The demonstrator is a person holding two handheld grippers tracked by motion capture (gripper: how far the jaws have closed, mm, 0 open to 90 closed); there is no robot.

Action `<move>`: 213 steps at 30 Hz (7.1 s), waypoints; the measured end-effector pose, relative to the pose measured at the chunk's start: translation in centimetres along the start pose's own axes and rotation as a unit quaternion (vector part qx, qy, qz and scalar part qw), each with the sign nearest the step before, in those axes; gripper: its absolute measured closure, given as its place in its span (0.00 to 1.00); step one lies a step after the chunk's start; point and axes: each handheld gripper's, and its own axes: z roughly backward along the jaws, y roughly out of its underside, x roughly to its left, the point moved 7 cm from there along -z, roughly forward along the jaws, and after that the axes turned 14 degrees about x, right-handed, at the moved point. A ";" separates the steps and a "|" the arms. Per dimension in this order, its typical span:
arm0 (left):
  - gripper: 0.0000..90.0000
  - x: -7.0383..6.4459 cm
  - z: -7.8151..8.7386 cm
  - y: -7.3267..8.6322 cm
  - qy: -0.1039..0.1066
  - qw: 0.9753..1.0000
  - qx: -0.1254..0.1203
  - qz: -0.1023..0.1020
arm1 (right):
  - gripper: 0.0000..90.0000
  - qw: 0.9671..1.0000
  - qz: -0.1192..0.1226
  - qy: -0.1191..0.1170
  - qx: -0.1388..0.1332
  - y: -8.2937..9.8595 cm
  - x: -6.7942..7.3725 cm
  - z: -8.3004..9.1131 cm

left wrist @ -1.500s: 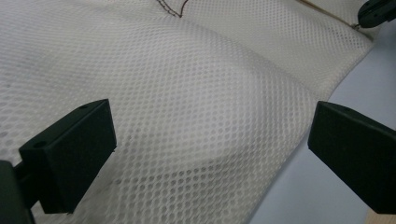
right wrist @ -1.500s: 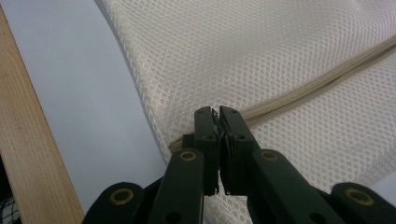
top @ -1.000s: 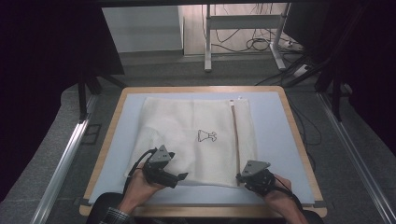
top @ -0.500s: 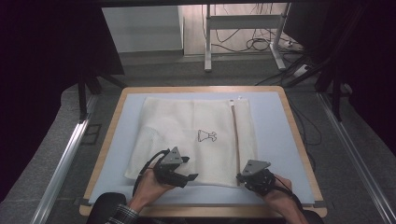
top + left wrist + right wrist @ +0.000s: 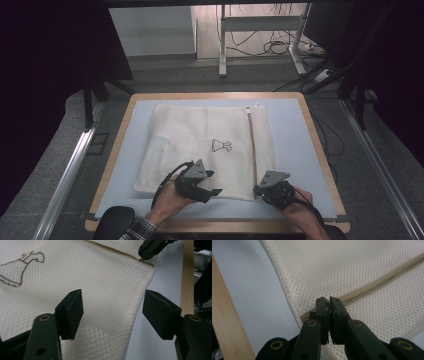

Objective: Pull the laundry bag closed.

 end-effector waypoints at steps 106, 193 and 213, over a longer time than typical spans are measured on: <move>1.00 -4.7 -8.0 -4.8 0.039 0.996 0.034 -0.074 | 0.96 0.999 0.000 0.035 0.007 -0.9 -2.0 -0.8; 1.00 -4.9 -8.0 -4.8 0.044 0.997 0.027 -0.063 | 0.95 0.996 -0.024 0.083 0.015 -3.8 -7.3 -2.9; 1.00 -4.9 -8.0 -4.8 0.043 0.997 0.027 -0.063 | 0.95 0.995 -0.026 0.093 0.017 -4.4 -8.6 -3.4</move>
